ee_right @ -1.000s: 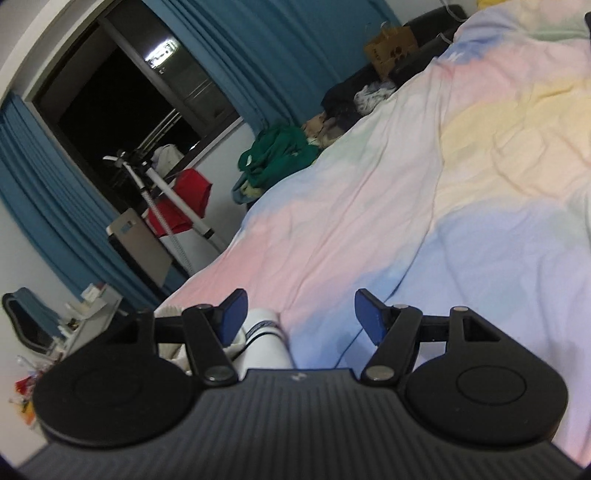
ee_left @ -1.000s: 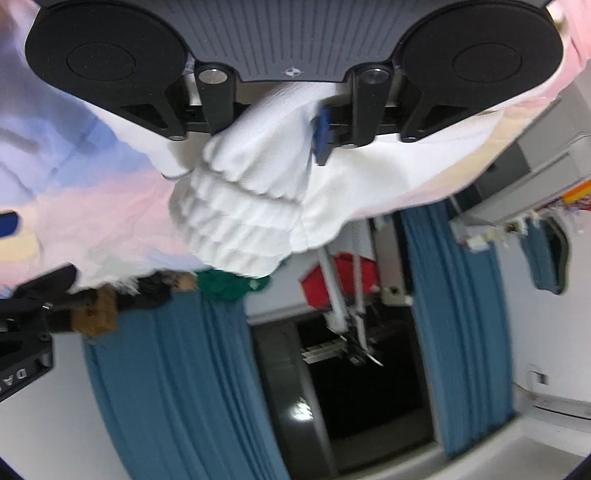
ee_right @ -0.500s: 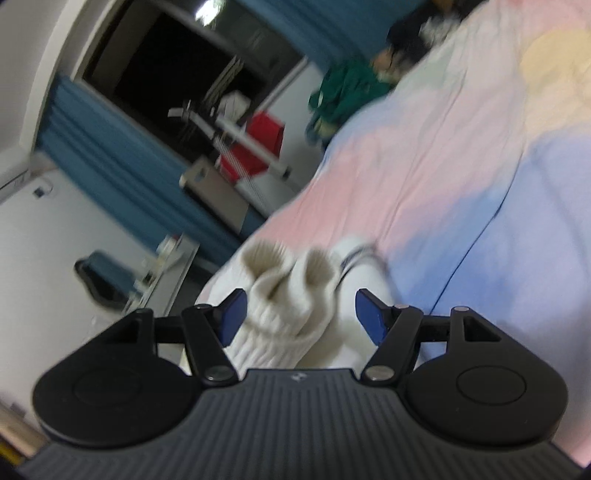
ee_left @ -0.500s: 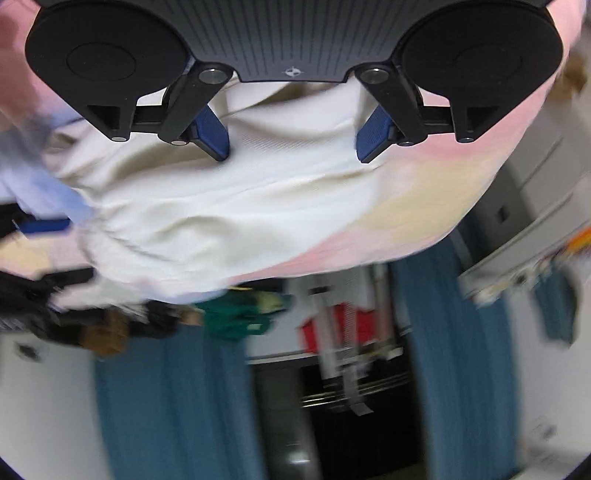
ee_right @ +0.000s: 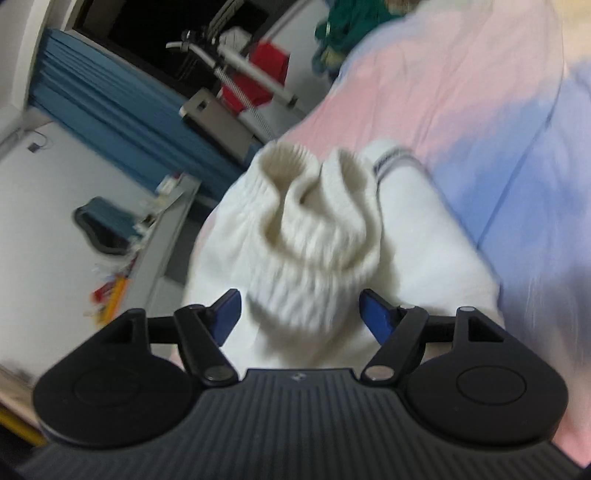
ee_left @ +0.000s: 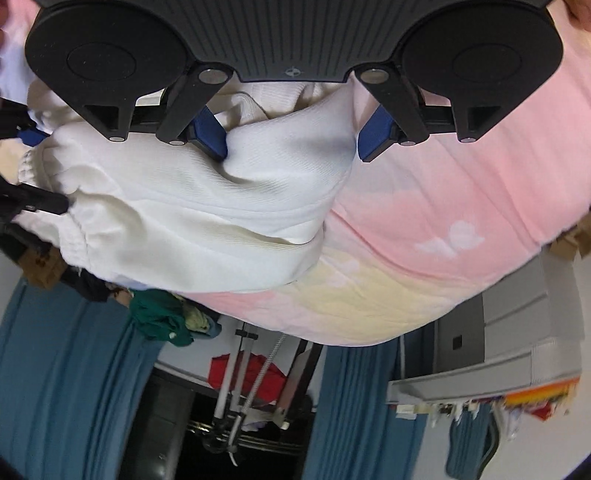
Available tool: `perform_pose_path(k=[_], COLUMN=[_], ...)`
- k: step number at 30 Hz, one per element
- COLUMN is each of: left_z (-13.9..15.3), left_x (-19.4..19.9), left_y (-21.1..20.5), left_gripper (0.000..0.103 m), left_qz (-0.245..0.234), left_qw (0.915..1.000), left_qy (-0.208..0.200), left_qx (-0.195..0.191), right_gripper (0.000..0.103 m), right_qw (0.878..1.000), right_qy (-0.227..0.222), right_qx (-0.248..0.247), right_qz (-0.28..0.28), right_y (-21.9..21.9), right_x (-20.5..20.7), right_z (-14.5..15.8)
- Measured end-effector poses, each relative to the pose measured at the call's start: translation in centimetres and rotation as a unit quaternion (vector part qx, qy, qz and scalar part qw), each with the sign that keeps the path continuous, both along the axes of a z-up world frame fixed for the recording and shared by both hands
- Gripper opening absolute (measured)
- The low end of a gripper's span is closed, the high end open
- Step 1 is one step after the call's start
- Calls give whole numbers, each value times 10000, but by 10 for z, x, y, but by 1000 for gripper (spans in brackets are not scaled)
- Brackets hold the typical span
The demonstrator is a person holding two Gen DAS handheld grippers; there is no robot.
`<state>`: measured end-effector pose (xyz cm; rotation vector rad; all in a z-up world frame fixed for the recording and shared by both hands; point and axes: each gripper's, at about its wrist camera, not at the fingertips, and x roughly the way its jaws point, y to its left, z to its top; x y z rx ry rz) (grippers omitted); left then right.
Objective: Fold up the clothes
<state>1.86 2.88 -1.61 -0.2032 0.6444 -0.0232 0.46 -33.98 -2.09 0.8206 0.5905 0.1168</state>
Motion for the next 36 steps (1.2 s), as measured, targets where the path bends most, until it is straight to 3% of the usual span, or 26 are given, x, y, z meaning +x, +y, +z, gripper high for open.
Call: perform_pose_path(k=[4, 6, 9, 13, 16, 19, 21, 23, 26, 29, 31, 32, 33, 36], left_z=[-4, -5, -5, -3, -4, -7, -12, -15, -16, -17, -18, -18, -18, -17], left_x=[0, 0, 0, -11, -17, -19, -17, -15, -15, -15, -14, -14, -13, -13], left_y=[-4, -2, 2, 4, -5, -13, -15, -16, -15, -12, -10, -9, -8, -7], left_gripper=[80, 80, 79, 79, 79, 79, 80, 80, 80, 80, 80, 80, 80, 80], left_qz=[114, 151, 165, 164, 46, -86, -175, -180, -159, -64, -26, -22, -18, -2], left_qw=[9998, 9996, 9986, 9950, 9946, 9955, 9962, 9969, 9972, 9971, 9965, 9963, 9960, 9962], left_qy=[-129, -139, -161, -602, -742, -682, -523, -427, -410, -312, -225, -182, -140, -105], left_qx=[-40, -169, -466, -780, -724, -648, -669, -634, -607, -697, -804, -842, -878, -867], right_gripper=[70, 51, 40, 37, 37, 37, 37, 37, 39, 49, 65, 82, 90, 89], right_qw=[9984, 9977, 9963, 9893, 9821, 9812, 9873, 9914, 9938, 9955, 9952, 9943, 9948, 9959], right_qy=[-315, -422, -600, -1170, -1423, -1108, -547, -278, -145, 24, 220, 330, 397, 553], right_qx=[-365, -382, -467, -748, -1061, -1364, -1198, -868, -646, -601, -587, -617, -504, -28], right_qz=[-287, -369, -408, -452, -628, -795, -891, -936, -898, -736, -748, -799, -792, -711], right_y=[15, 14, 7, 2, -3, -15, -28, -39, -46, -49, -53, -54, -55, -58], right_x=[22, 24, 19, 1, -17, -21, -15, -9, -6, -13, -15, -16, -14, -6], right_z=[-3, -4, 2, 31, 42, 30, 10, -4, -9, -8, -13, -15, -20, -34])
